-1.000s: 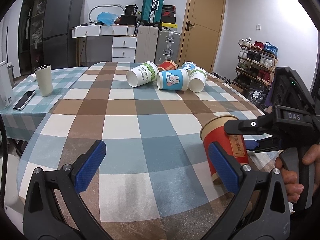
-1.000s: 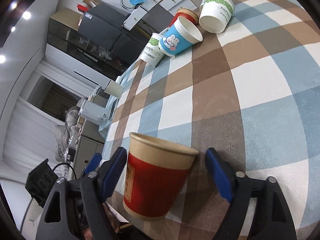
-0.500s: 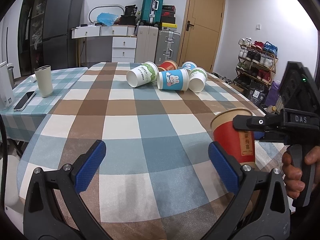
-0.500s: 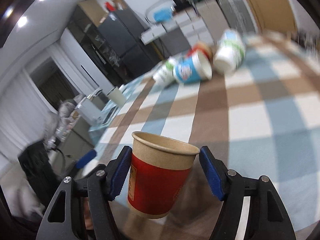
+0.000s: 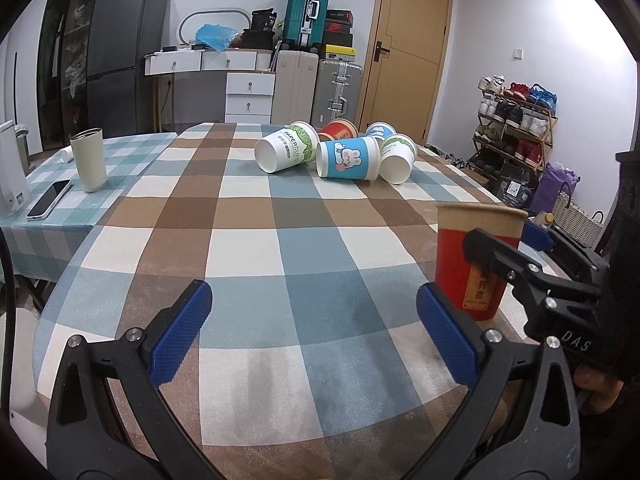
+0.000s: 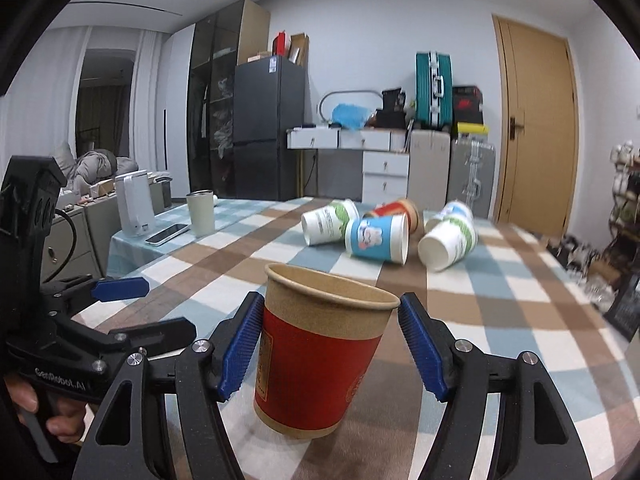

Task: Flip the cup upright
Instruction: 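Lower the upright red cup onto the table with the right gripper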

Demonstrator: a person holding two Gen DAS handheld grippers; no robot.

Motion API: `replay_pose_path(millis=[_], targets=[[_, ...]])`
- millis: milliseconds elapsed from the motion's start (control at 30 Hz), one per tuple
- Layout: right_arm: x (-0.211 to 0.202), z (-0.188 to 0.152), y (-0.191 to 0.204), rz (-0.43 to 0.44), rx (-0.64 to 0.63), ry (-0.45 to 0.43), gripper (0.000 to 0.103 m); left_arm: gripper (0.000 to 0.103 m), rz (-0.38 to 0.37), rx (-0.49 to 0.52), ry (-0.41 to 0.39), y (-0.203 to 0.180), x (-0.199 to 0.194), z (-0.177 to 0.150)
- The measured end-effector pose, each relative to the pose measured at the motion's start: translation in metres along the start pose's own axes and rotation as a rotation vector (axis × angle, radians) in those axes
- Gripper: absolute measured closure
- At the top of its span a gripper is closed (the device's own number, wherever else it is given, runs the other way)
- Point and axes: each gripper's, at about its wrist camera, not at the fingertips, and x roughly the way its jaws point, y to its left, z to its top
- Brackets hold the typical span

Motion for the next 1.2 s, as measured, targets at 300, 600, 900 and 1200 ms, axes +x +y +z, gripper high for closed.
replay_pose_path(millis=[300,600,900,1200], targets=[[0.003,-0.003,0.008,0.016,-0.043,0.066,0.043,0.001,-0.002,0.000,0.002,0.000,0.001,-0.001],[-0.013,-0.012,0.007,0.054,-0.044,0.065,0.042,0.001,-0.005,0.003,0.003,-0.001,0.003,-0.003],[-0.020,-0.019,0.007,0.111,-0.056,0.067,0.037,0.001,-0.017,0.028,-0.009,-0.010,0.001,-0.006],[-0.035,-0.014,-0.004,0.109,-0.039,0.006,0.006,0.001,-0.032,0.044,-0.026,-0.016,-0.006,-0.008]])
